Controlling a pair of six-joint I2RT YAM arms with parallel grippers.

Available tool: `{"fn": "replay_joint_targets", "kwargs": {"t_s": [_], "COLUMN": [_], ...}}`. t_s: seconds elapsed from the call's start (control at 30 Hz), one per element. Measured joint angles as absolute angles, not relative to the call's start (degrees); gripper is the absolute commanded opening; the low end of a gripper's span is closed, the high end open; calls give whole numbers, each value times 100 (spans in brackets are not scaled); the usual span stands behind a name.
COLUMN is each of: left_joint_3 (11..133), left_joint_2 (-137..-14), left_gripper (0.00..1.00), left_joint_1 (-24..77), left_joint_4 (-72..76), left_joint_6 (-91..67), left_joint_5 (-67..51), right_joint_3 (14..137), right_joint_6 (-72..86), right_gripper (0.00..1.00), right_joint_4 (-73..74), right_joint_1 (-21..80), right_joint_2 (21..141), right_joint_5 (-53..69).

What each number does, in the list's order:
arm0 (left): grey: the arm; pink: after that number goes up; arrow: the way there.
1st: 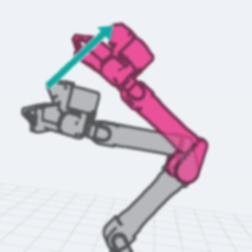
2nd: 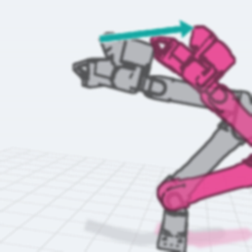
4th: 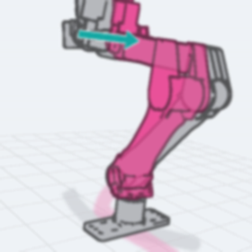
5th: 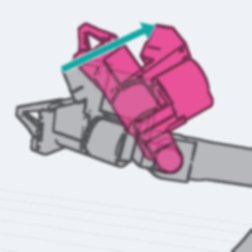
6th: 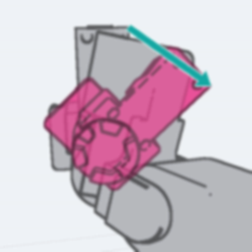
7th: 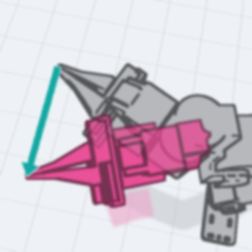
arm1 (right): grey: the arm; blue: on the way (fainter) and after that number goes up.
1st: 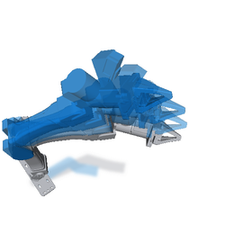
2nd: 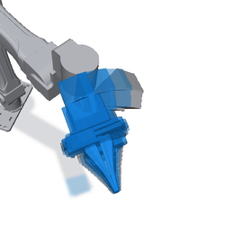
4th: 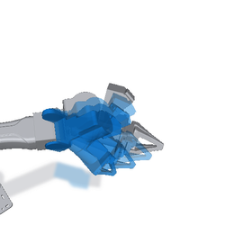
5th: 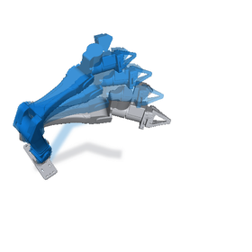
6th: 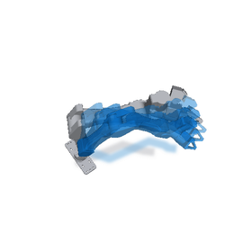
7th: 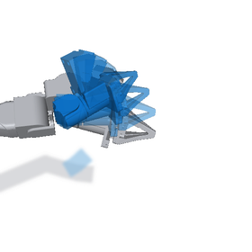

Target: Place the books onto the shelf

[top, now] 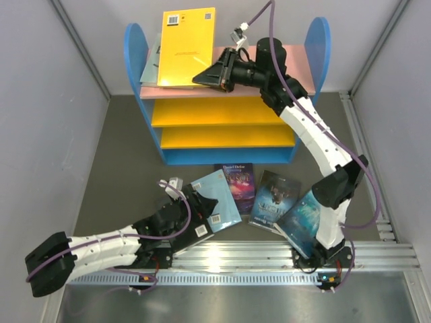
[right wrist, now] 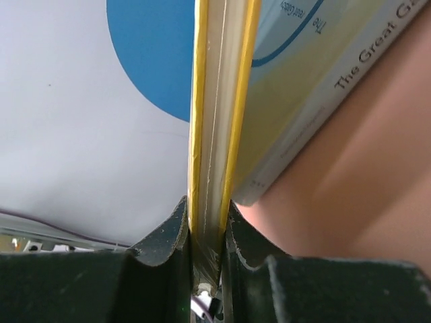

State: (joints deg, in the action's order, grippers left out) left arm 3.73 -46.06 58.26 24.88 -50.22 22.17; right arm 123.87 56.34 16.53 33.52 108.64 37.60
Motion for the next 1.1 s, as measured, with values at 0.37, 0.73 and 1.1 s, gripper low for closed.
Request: {"fn": "replay_joint_targets", "kwargs": {"t_s": [0.37, 0.73, 1.1], "left_joint_3": [388, 388, 388], "left_joint_2": [-4630, -4508, -4499], "left_gripper": [99, 99, 99], "left_joint_1": [5826, 5826, 5826], "left_joint_4": [2504, 2480, 2477], "left_joint_6": [-5019, -5022, -5022], "left_joint_5": [2215, 2196, 2196], "right_joint_3": [13502, 13131, 12634], "right_joint_6": [6611, 5680, 4399], "right_gripper": [100, 100, 100], "right_joint_4": [1122, 1671, 2753], "right_joint_1": [3548, 3496, 3330], "right_joint_2": [11858, 11163, 10422], "right_joint_5": [3688, 3044, 2567]}}
